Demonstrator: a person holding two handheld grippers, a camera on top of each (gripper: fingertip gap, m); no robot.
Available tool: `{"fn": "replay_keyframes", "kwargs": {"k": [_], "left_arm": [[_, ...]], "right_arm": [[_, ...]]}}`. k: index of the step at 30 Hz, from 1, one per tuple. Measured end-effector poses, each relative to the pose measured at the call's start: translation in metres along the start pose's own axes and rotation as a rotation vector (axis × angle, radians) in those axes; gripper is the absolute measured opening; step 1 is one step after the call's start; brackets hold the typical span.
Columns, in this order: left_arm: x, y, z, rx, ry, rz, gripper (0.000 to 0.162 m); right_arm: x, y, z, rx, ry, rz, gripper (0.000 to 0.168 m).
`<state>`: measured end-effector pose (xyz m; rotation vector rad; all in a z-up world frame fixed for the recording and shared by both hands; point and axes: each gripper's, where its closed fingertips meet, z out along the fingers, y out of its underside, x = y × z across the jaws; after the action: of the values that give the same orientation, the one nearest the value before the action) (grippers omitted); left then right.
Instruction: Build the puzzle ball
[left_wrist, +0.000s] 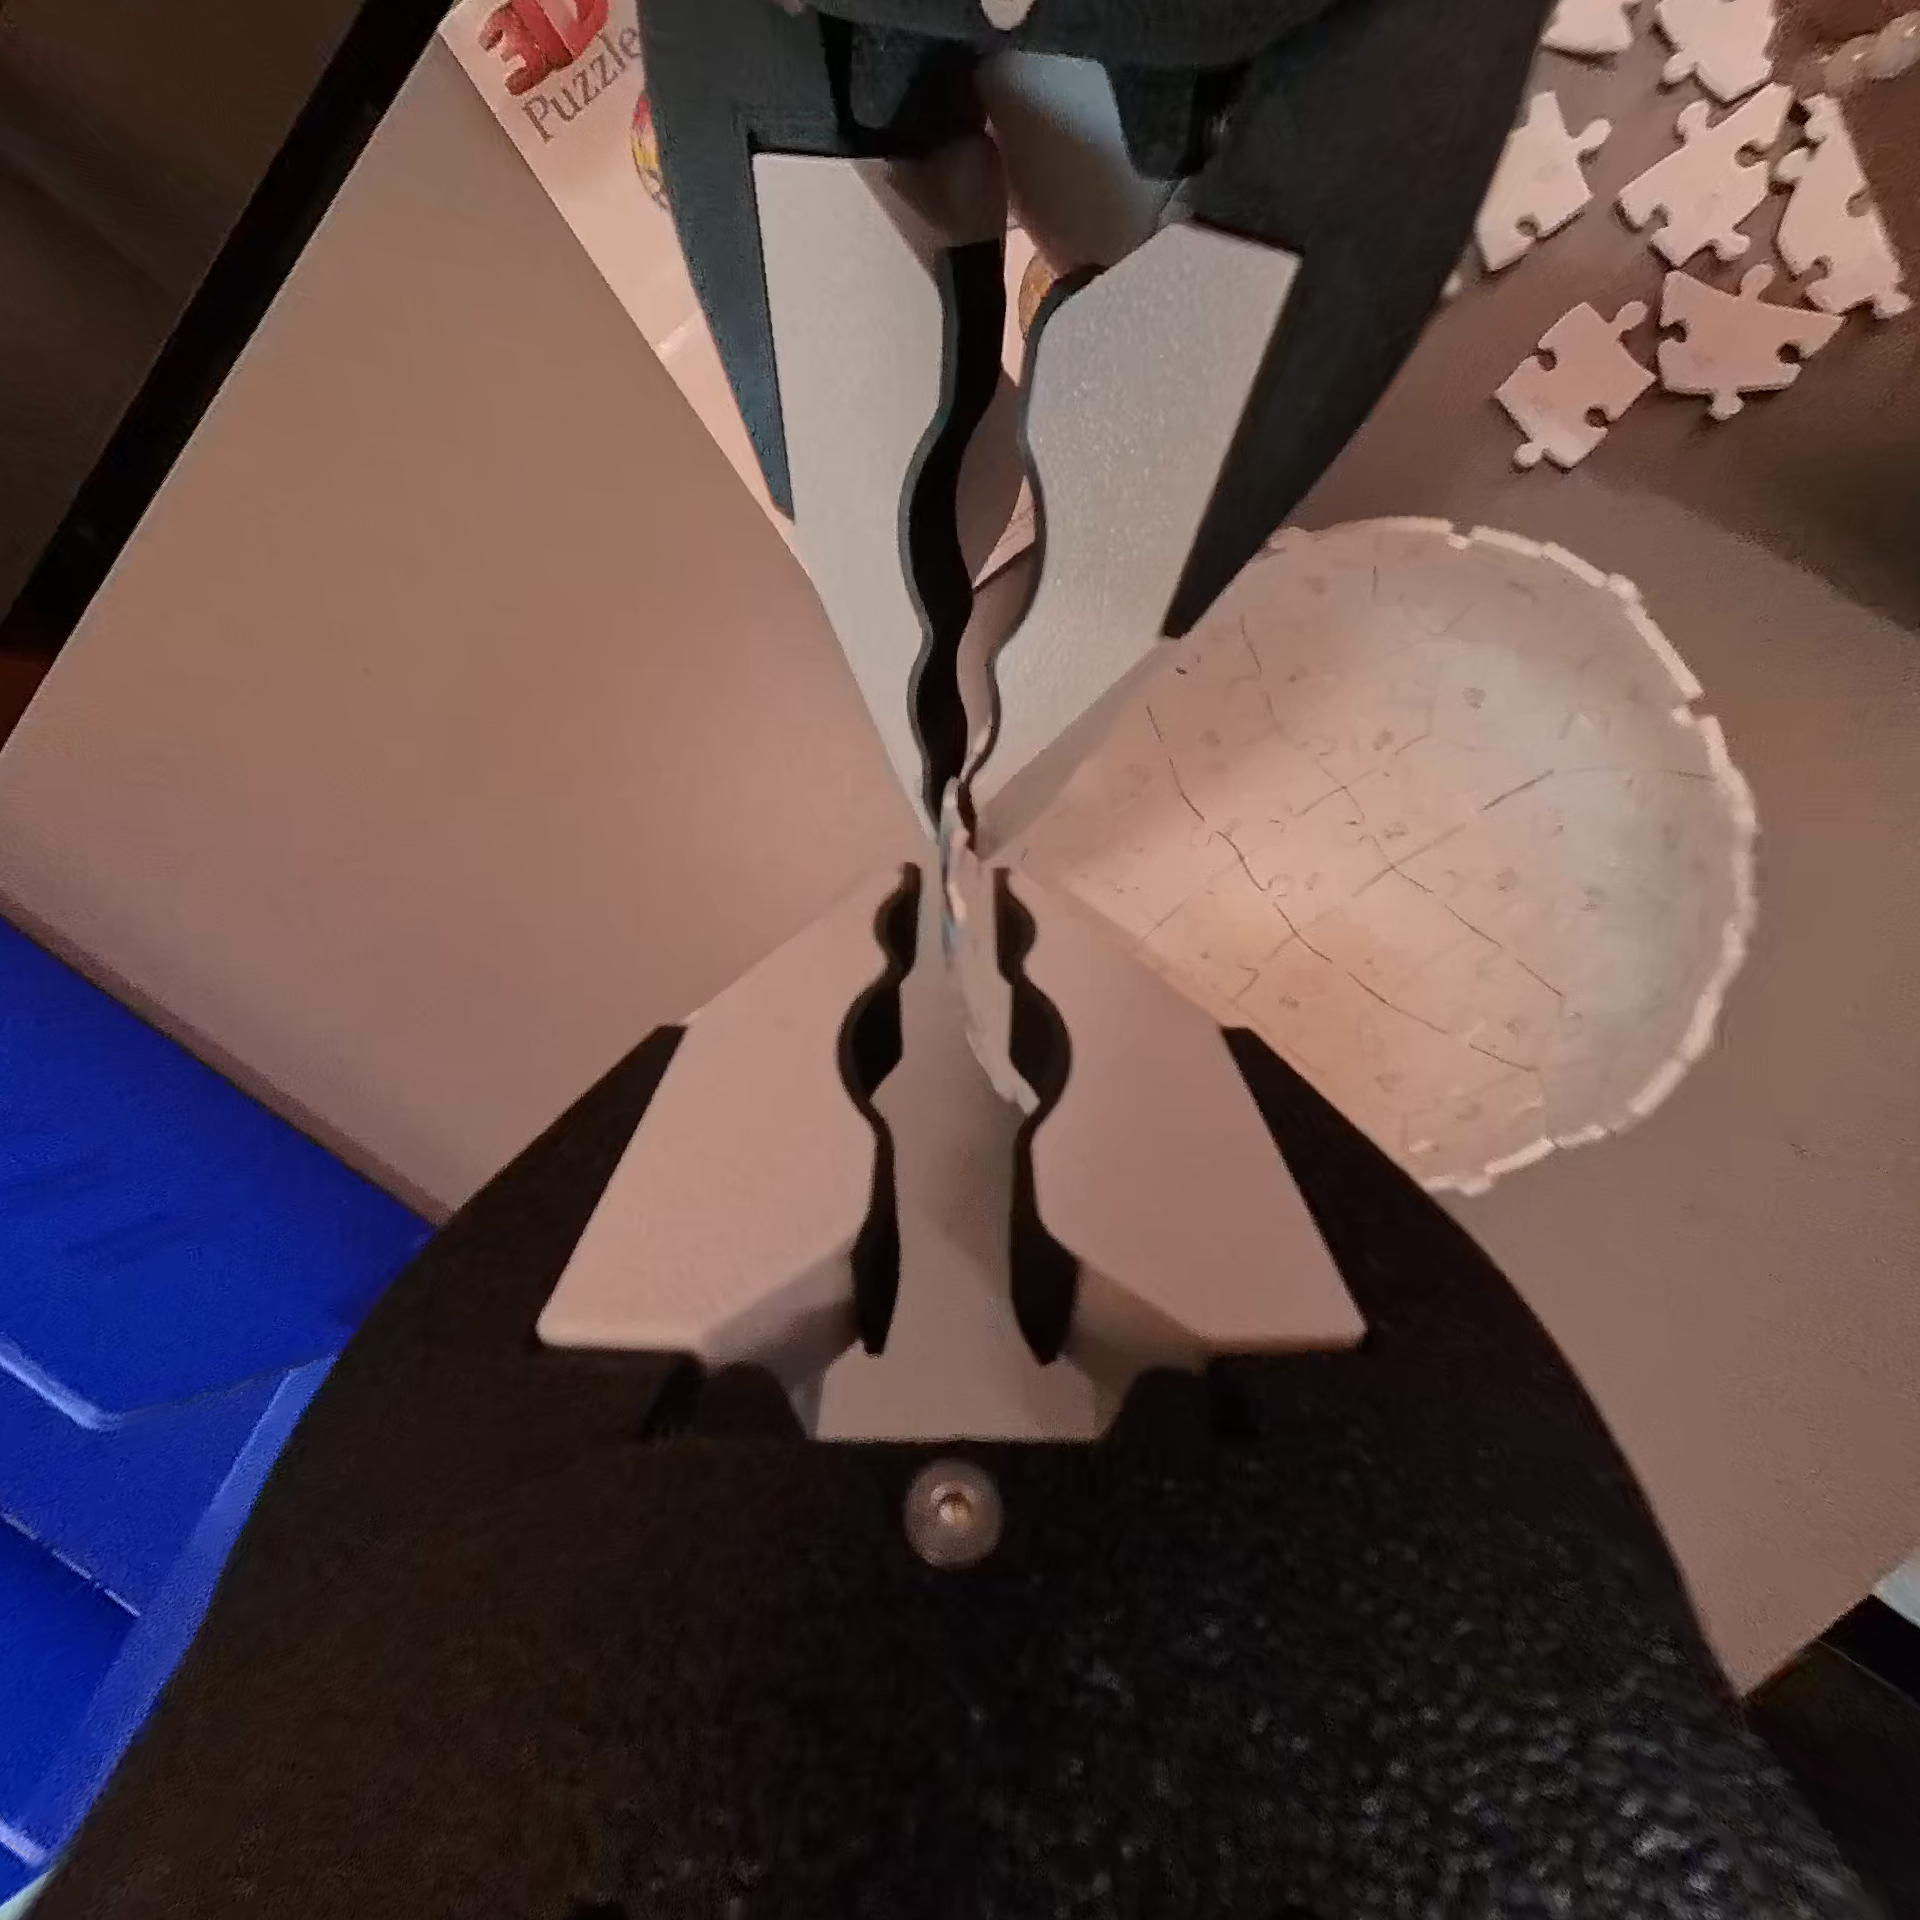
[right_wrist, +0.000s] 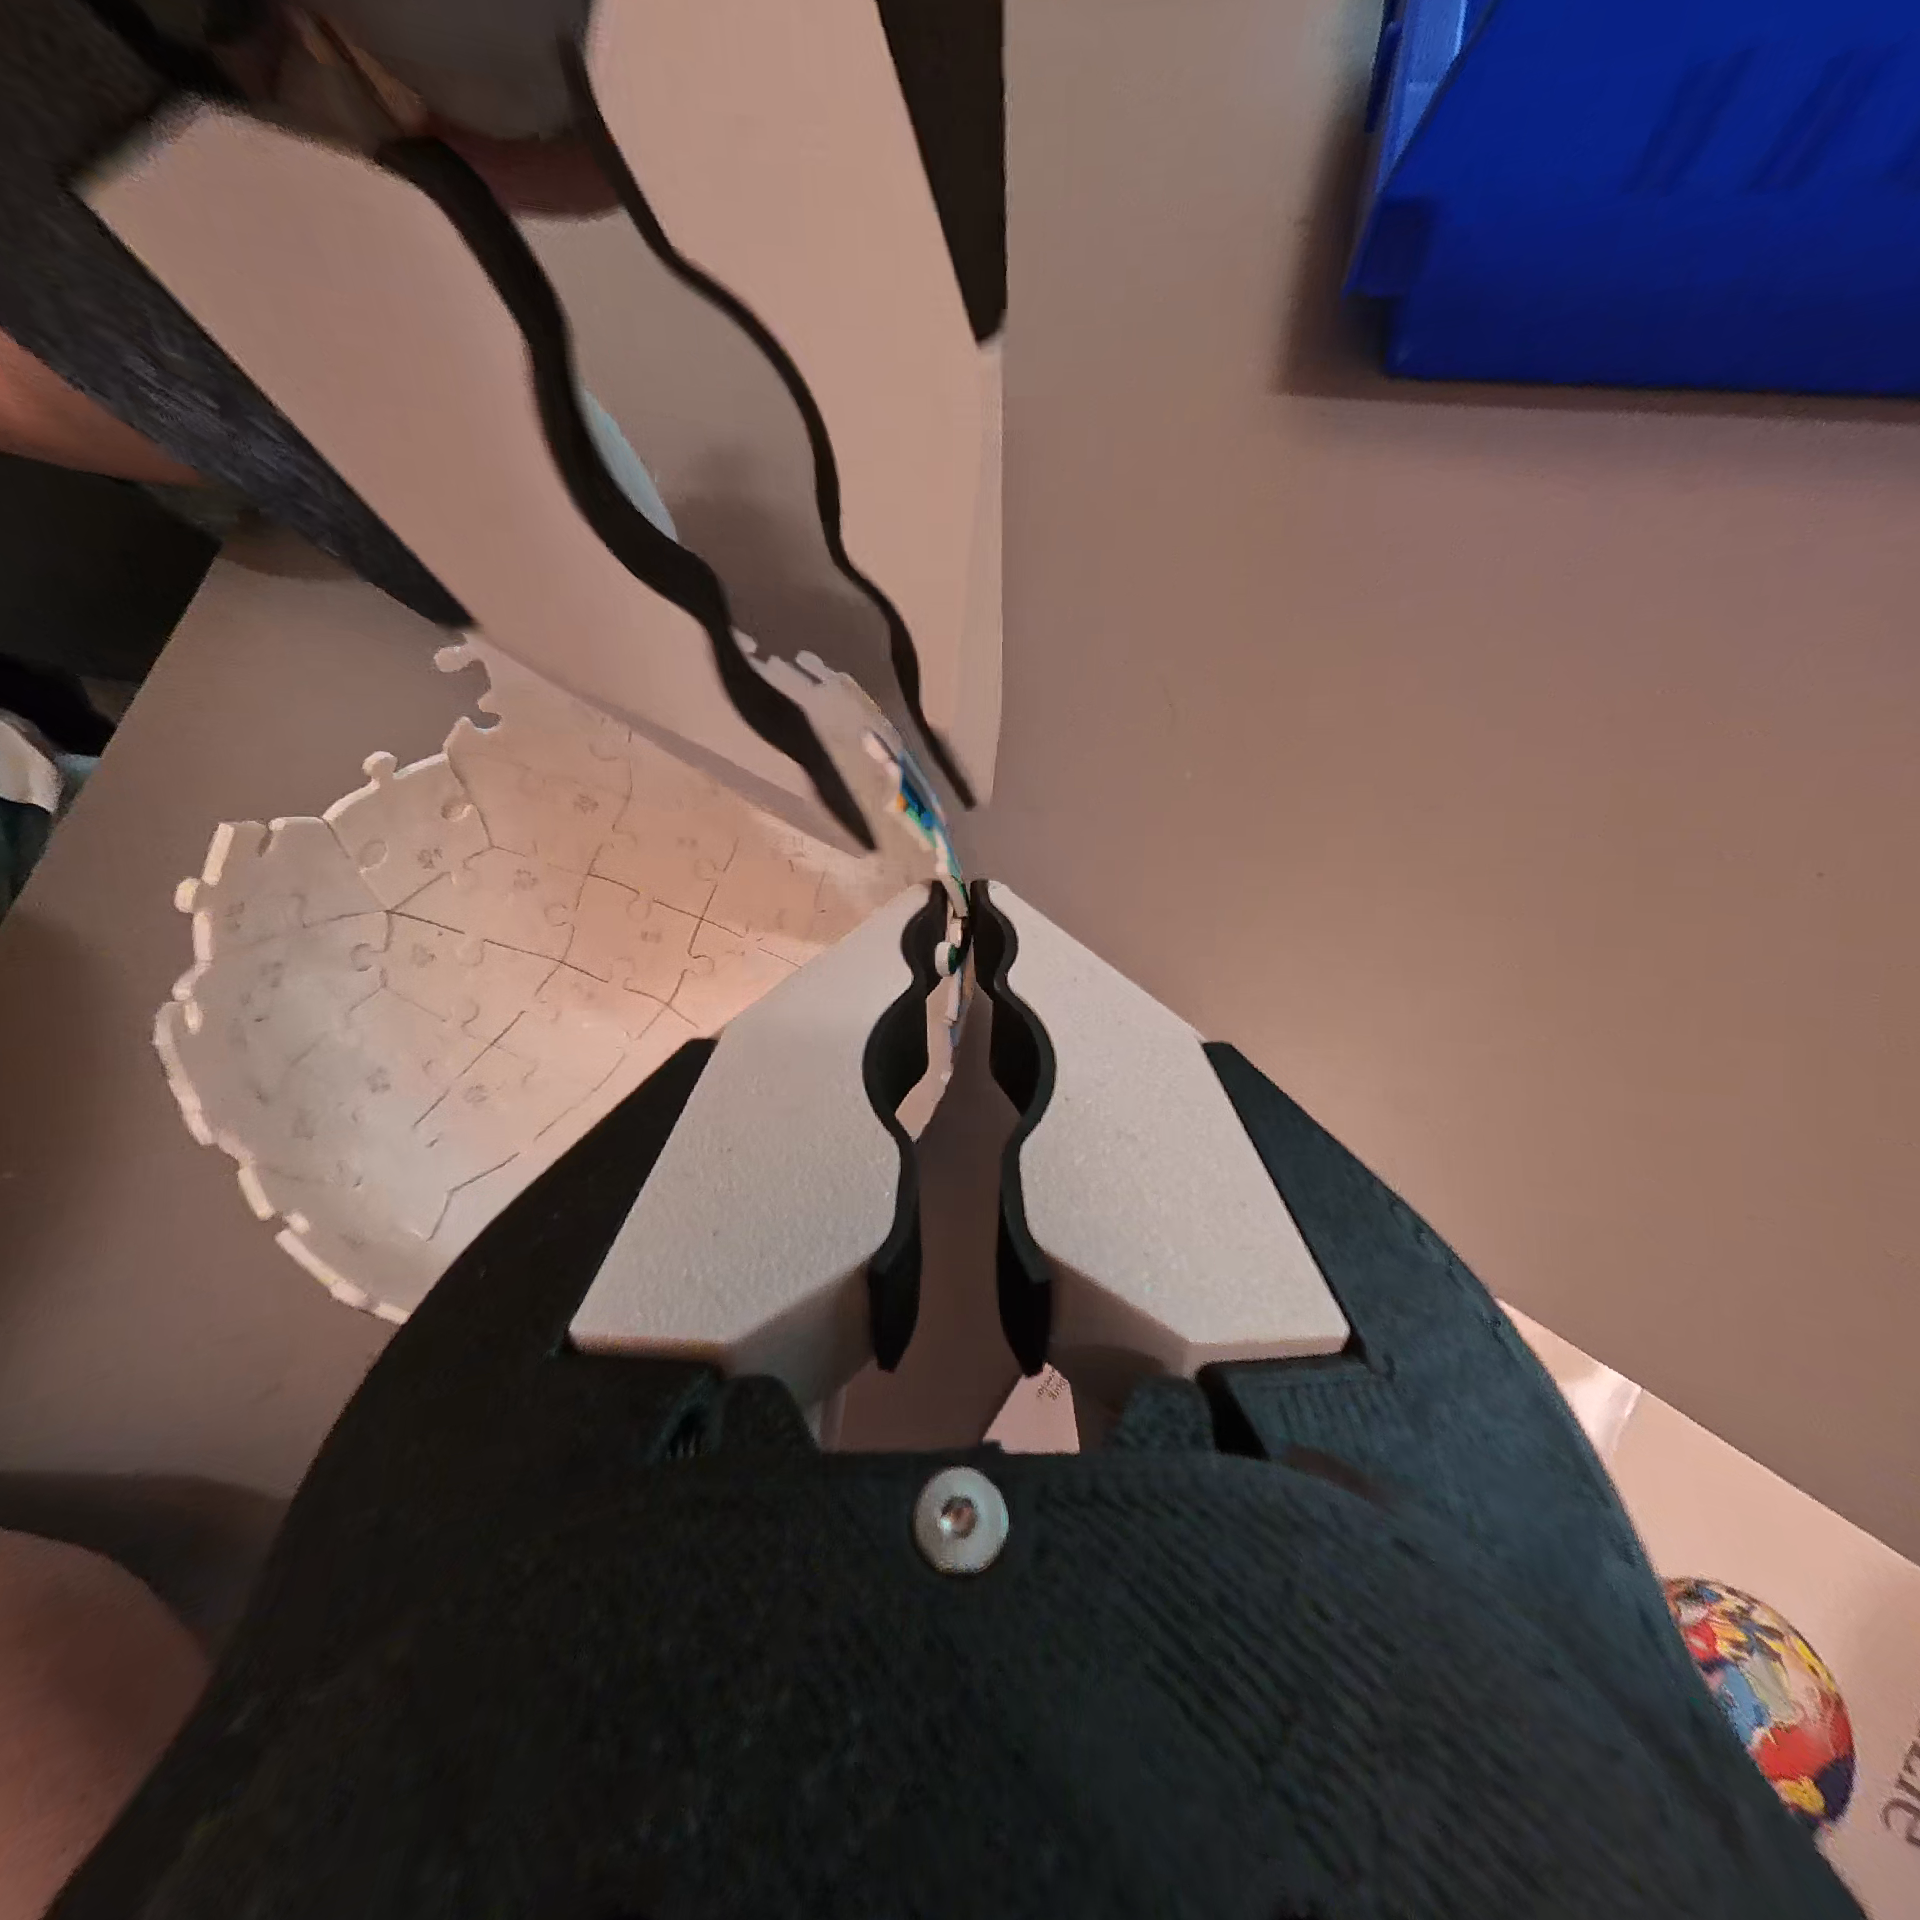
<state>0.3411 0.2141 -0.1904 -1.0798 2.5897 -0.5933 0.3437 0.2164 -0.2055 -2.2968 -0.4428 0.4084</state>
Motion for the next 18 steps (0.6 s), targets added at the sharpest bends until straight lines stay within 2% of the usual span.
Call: {"fn": "replay_keyframes", "kwargs": {"k": [1,5,12,14,16,18], "left_arm": [[0.002,-0.001,-0.005,0.015,0.006,0.001,0.018],[0.001,-0.003,-0.02,0.054,-0.013,-0.011,0.018],[-0.001,0.015,0.0,-0.071,-0.012,-0.029,0.024],[0.0,0.015,0.004,-0.081,-0.005,-0.027,0.021],[-0.001,0.015,0.006,-0.083,-0.01,-0.022,0.008],[-0.002,0.014,0.006,-0.079,-0.015,-0.021,0.0]], "right_arm": [[0.0,0.001,0.0,-0.007,0.004,-0.003,0.002],[-0.001,0.0,-0.001,-0.006,0.003,-0.009,0.002],[-0.002,-0.001,-0.002,-0.001,0.003,-0.019,0.003],[-0.003,-0.002,-0.002,0.003,0.0,-0.026,0.003],[-0.003,-0.001,-0.003,0.001,0.002,-0.028,0.004],[-0.002,-0.003,-0.002,0.01,0.011,-0.042,0.011]]}}
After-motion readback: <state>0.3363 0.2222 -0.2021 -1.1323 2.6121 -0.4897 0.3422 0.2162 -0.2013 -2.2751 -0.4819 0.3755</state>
